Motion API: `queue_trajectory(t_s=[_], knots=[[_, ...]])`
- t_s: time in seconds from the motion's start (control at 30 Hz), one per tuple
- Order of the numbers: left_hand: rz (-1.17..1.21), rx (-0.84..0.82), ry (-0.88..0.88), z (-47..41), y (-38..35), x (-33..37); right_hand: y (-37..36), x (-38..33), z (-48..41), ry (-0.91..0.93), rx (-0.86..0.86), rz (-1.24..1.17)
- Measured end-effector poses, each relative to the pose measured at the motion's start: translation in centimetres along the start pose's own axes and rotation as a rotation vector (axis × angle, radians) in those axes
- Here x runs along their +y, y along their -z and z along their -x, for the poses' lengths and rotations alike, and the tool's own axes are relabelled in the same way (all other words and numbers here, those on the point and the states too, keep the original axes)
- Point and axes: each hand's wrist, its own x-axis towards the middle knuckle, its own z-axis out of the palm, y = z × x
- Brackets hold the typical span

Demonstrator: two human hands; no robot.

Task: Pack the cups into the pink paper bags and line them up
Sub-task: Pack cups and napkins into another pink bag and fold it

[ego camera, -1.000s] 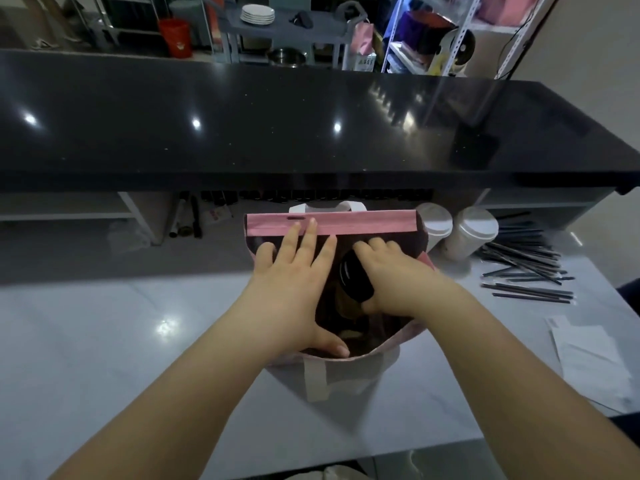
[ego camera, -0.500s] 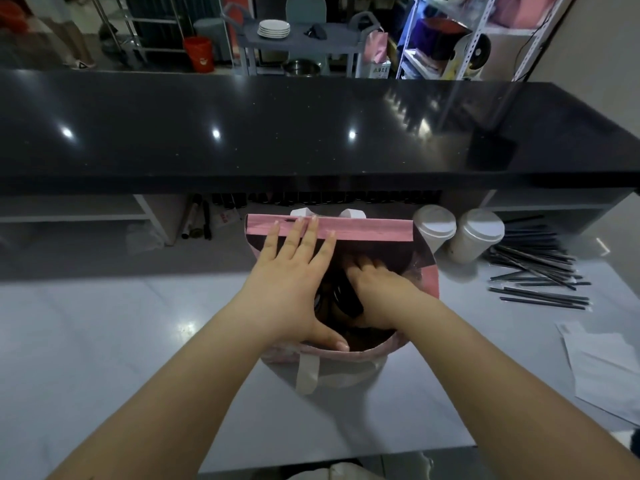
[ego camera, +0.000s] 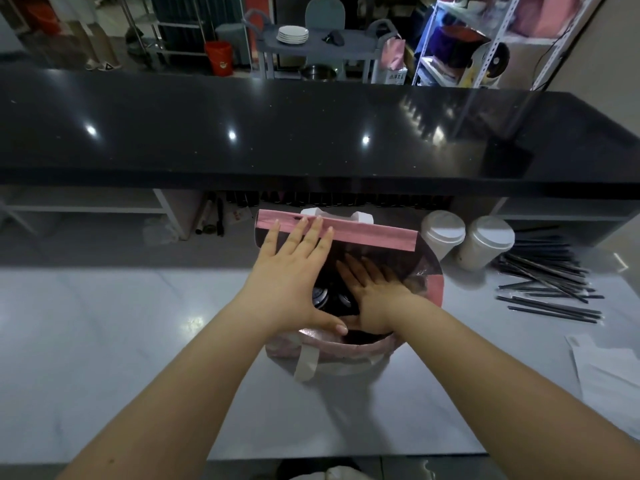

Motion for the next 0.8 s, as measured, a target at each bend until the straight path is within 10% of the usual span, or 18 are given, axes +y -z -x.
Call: queue_trajectory(t_s=[0.43,0.8], knots=[[0.176,0.134,-0.029,-2.9,4.2,2.5,8.0,3.5,10.7,-0.038,0.714,-0.395],[0.244,0.161,-0.267,-8.4,6.2,17.9,2.4,9.0,19.5,-0.504,0.84,-0.376]])
